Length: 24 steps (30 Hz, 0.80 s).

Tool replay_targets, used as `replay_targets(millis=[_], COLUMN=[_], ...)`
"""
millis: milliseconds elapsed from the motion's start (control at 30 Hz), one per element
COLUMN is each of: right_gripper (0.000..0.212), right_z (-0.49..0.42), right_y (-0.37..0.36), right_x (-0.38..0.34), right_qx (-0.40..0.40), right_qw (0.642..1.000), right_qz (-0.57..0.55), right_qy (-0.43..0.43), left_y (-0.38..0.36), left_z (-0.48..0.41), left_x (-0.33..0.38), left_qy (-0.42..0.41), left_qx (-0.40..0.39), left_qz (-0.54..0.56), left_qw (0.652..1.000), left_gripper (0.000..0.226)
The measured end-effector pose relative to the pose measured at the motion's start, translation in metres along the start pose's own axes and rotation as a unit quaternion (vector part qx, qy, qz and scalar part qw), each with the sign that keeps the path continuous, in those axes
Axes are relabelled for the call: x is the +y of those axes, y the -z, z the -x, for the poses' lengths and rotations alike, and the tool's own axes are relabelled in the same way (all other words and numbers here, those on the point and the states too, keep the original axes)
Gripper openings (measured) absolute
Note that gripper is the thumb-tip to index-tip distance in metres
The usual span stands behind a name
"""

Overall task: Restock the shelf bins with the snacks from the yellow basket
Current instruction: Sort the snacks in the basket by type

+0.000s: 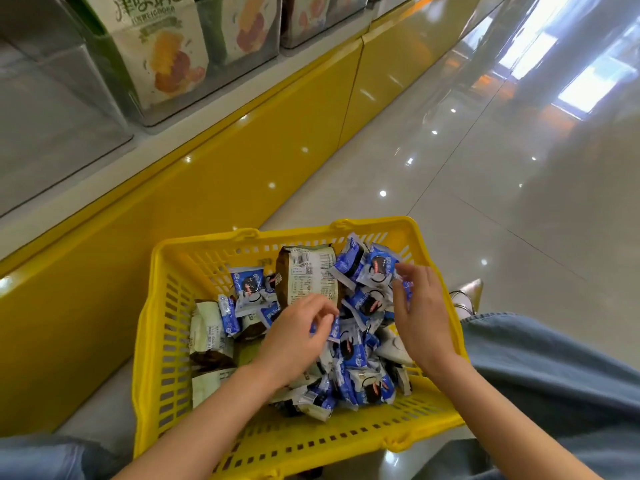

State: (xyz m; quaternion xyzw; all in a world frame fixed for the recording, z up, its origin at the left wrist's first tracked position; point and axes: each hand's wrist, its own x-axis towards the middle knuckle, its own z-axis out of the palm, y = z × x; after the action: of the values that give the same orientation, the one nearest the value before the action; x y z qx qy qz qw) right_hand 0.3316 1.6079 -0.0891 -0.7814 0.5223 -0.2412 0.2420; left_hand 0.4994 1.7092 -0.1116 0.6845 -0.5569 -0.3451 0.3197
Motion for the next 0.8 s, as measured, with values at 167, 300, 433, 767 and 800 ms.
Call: replay_targets(millis=[167,300,433,767,800], right_gripper=[0.018,0.041,0.062,0.031,0.031], right_z=[0.038,0.054,0.063,0.060,0.056], right_y=[-0.025,-0.053,-0.079,-0.070,-0.061], right_x=[-0.006,-0.002,-0.009,-0.006,-0.004], right_qx=[-0.332,-0.491,-0.537,-0.512,-0.497], right_qw=[0.941,0.868,0.830,0.846,0.859], right_qz=[0.050,0.079,0.151,0.148,0.125], right_qy=[0.043,0.001,0.027,0.012,-0.001], left_y=[-0.010,-0.026,-0.042,-0.051,-0.051], left_z=[0.050,0.054,0.049,0.062,0.061], left_x=[-0.076,-0.105,-0.107,-0.110,-0.109], left_qy=[0.197,0.283,0.316,0.262,0.257], left_qx=[-0.115,-0.175,-0.207,-0.263,-0.246], left_qz=[-0.030,0.010,0.042,-0.014,-0.020], left_qw=[0.973,0.943,0.925,0.928,0.934], left_gripper=[0.022,0.066,0.049,0.041,0.036])
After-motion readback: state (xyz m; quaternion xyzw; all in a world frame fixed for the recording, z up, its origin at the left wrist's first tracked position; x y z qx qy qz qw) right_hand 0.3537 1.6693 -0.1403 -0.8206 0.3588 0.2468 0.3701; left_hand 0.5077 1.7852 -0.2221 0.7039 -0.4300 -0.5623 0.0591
